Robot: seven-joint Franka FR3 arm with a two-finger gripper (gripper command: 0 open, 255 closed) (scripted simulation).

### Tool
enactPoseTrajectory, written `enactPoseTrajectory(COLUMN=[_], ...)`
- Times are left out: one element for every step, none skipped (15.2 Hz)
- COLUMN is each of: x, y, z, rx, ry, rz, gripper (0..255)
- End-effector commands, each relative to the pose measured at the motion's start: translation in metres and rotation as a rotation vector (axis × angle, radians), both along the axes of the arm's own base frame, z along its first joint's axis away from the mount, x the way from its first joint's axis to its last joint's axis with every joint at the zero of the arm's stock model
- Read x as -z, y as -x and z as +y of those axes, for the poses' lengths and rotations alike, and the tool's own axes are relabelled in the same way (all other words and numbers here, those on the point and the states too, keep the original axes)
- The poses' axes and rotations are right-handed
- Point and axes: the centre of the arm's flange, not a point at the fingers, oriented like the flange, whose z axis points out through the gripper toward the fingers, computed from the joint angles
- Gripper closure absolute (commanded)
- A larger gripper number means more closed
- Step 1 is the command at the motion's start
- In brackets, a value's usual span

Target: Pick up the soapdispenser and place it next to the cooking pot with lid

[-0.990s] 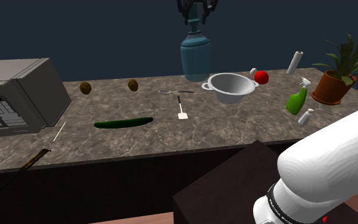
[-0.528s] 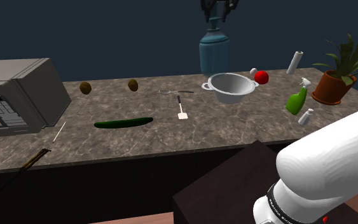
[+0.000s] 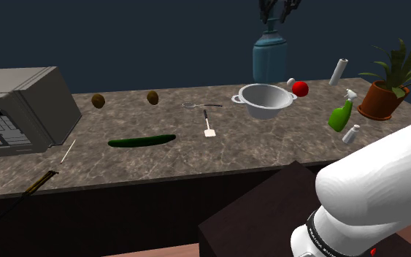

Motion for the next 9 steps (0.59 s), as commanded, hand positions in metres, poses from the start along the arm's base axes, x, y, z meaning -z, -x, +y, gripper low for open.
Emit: enactPoseTrajectory(x=[-0.002,-0.002,-0.002,-0.002,-0.002,-0.002,-0.002,-0.002,-0.003], y=[0.005,0.008,0.010,0.013,0.015,0.018,0.020,0.023,0.025], z=[-0.026,-0.039,-0.052,-0.065,-0.078,-0.091,-0.104,-0.117,-0.130], rx=[-0.002,-0.002,-0.002,-0.002,-0.002,-0.002,-0.002,-0.002,-0.002], ry=[0.001,0.001,0.001,0.001,0.001,0.001,0.001,0.001,0.001], rz=[-0.001,-0.001,-0.001,-0.001,-0.001,-0.001,-0.001,-0.001,-0.001], gripper=[255,255,255,255,255,255,255,255,255])
